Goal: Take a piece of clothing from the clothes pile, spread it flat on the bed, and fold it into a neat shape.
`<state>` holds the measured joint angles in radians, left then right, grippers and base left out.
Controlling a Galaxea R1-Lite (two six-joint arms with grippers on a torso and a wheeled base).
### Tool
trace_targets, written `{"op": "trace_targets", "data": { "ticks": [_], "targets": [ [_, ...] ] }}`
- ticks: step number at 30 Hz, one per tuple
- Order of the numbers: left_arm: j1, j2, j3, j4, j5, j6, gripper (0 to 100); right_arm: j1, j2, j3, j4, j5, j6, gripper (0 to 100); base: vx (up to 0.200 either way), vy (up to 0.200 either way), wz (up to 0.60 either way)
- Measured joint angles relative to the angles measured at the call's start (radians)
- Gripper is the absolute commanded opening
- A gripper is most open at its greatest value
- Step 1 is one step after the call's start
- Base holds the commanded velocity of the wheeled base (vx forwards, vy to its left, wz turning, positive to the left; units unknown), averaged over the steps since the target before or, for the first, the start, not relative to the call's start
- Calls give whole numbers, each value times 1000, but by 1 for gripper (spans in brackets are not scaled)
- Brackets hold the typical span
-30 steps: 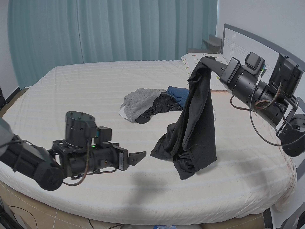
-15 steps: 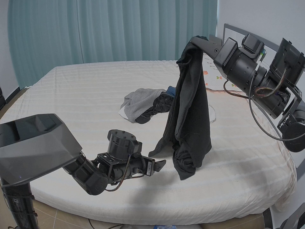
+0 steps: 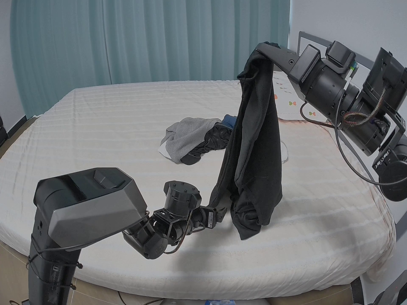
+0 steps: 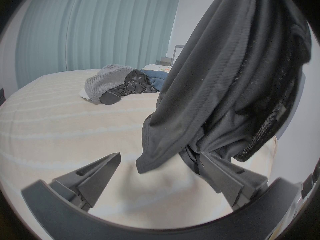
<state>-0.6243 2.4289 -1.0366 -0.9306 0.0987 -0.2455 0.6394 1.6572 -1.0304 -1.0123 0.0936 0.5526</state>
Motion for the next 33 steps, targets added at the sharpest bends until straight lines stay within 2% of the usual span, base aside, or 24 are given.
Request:
{"op": "trace_targets", "data": {
  "ticks": [2, 3, 9, 14, 19, 26, 33],
  "targets": [
    [1, 21, -35, 1, 0, -5, 100, -2, 0, 1, 0, 0, 1, 0, 0, 0, 0],
    [1, 38, -61, 4, -1, -10, 0, -4, 0, 1, -1, 0, 1, 0, 0, 0, 0],
    [9, 96, -167, 52, -1, -96, 0, -19, 1, 6, -2, 0, 3, 0, 0, 0, 0],
    [14, 93, -197, 109, 7, -273, 0, -41, 7, 36, -2, 8, 6, 0, 0, 0, 0],
    [16, -16, -189, 189, 13, -387, 0, -68, 33, 65, -3, 15, 10, 0, 0, 0, 0],
    [24, -262, -207, 375, 18, -452, 0, -117, 139, 73, -25, 12, 1, 0, 0, 0, 0],
    [42, -436, -263, 425, 19, -471, 0, -190, 205, -66, -63, 6, -5, 0, 0, 0, 0]
  ]
}}
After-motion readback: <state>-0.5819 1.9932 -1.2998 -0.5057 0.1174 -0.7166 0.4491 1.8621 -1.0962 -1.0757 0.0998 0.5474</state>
